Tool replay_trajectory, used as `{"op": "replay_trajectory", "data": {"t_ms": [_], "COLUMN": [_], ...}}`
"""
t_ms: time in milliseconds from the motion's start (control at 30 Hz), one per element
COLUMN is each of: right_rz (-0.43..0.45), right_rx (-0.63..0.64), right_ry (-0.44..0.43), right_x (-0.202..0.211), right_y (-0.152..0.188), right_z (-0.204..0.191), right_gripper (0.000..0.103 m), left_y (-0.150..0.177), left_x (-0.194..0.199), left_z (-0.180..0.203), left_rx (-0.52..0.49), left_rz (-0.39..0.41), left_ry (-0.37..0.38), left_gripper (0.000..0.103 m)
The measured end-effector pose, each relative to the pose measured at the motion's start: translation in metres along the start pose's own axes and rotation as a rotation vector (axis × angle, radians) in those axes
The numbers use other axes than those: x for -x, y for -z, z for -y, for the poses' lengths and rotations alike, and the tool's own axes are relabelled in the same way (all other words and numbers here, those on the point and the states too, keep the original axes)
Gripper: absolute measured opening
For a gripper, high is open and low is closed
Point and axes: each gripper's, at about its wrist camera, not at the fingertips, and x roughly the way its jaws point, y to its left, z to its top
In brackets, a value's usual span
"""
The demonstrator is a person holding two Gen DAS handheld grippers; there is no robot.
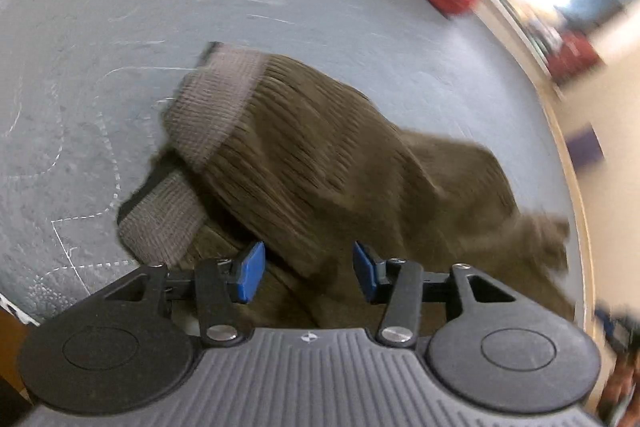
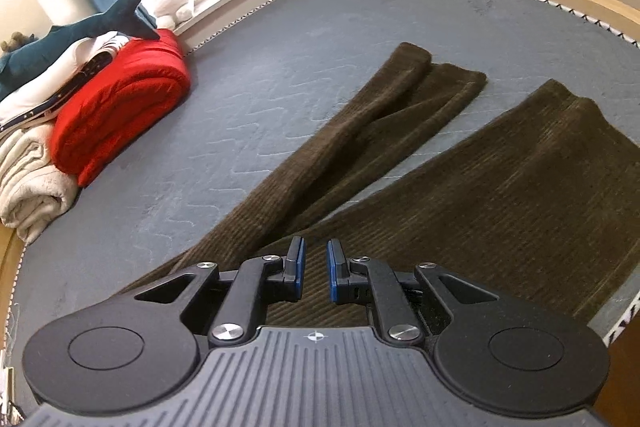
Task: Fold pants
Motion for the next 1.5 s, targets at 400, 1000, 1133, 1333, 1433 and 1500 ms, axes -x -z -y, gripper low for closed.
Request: {"op": "replay_trajectory", "data": {"t_ms": [400,1000,1133,1333,1433,1500], "right_rz": [0.06,0.123,0.102,0.063,0.06,0.07], "right_rx": [-0.102,-0.453,-0.46,-0.456,-0.449,-0.433], "right_ry": [0.031,0.017,0.022,0.045,0.053,0.056], "right_x": [-0.014,-0.133,-0.164,-0.205,-0.217,-0.222], "right_y": [-0.017,-0.086,-0.098,-0.111,-0.118,-0.124], "right_z": [0.012,0.05,0.058,0.062,0.06,0.056], "right_gripper": [0.012,0.021,0.031,0.043,0.043,0.038], "left_y": [-0.018,-0.039,-0.041,-0.038,-0.036,-0.035], "left_x": [0.021,-0.039,-0.043,-0.044,-0.044,-0.043], "left_z": [0.037,0.031,0.028,0.029,0.031,0.031], "left_rx": [-0.233,-0.164,-0.174,-0.19,-0.209,-0.209], "left_rz": [0.416,0.271,0.271,0.28,0.284,0.284], "left_ry": [-0.07,-0.145,-0.144,-0.154,-0.162,-0.161], "left_gripper": [0.011,0.01,0.01,0.01,0.01,0.01]}}
